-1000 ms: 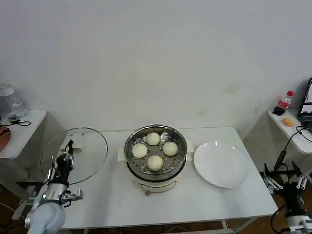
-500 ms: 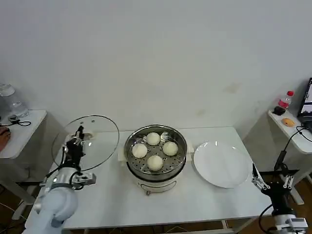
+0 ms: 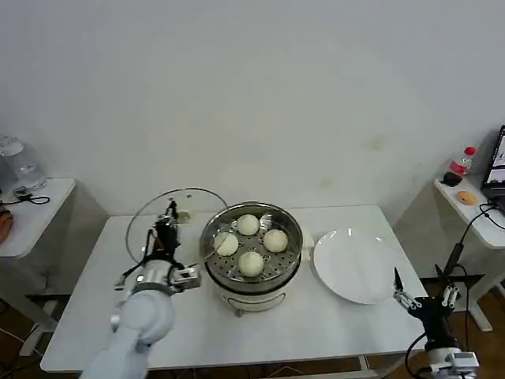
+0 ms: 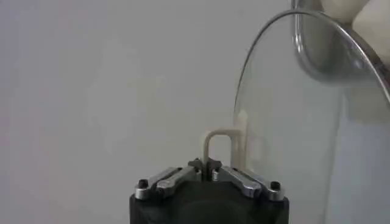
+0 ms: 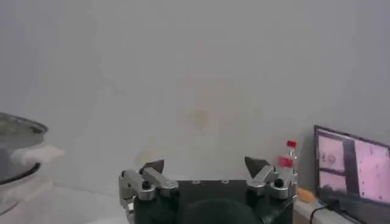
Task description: Take steamed baozi put them in steamer then cover it.
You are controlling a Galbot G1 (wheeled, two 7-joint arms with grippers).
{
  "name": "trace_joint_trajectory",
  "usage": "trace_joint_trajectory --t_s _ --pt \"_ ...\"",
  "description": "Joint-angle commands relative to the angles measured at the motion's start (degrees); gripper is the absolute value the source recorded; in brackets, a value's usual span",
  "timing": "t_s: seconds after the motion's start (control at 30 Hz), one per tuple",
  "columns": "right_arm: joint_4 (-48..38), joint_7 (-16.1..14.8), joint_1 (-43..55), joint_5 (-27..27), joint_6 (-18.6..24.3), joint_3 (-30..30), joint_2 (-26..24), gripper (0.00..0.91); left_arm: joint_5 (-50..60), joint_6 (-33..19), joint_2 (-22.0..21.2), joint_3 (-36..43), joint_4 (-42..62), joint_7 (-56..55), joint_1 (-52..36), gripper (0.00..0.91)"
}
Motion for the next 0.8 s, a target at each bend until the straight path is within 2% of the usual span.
trace_joint_trajectory --t_s 0.03,0.5,0.8 --pt "-0.5 0.1 0.3 -1.6 0.1 -1.0 0.6 0.907 10.9 2.3 -12.3 8.3 1.9 4.6 -4.0 0.0" --pt "-0.9 0.1 0.4 -2.6 0.2 -2.2 1.1 0.907 20.5 1.2 -21.7 11.8 5.1 4.3 -1.2 0.0" --pt "-1.4 0.0 0.5 -2.6 0.4 -2.3 1.1 0.907 23.8 0.6 -23.3 13.7 7.2 4.1 -1.2 0.0"
